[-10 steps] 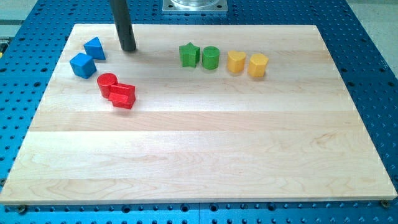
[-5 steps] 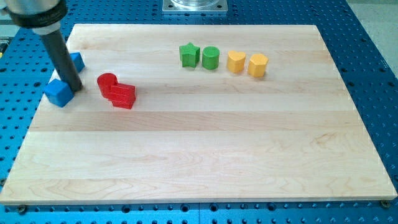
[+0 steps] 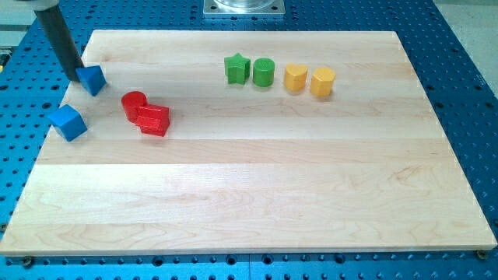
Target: Place the blue blocks left to the red blocks
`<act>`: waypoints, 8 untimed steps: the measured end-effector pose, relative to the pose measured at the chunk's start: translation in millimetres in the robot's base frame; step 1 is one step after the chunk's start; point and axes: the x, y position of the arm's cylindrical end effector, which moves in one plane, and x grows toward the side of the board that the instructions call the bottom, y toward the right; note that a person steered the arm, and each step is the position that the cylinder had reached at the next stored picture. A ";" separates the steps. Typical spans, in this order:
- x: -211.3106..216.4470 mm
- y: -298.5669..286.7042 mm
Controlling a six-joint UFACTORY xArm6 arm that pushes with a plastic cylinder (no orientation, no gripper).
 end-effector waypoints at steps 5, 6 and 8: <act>86.4 -24.4; 100.8 -30.6; 135.3 -5.1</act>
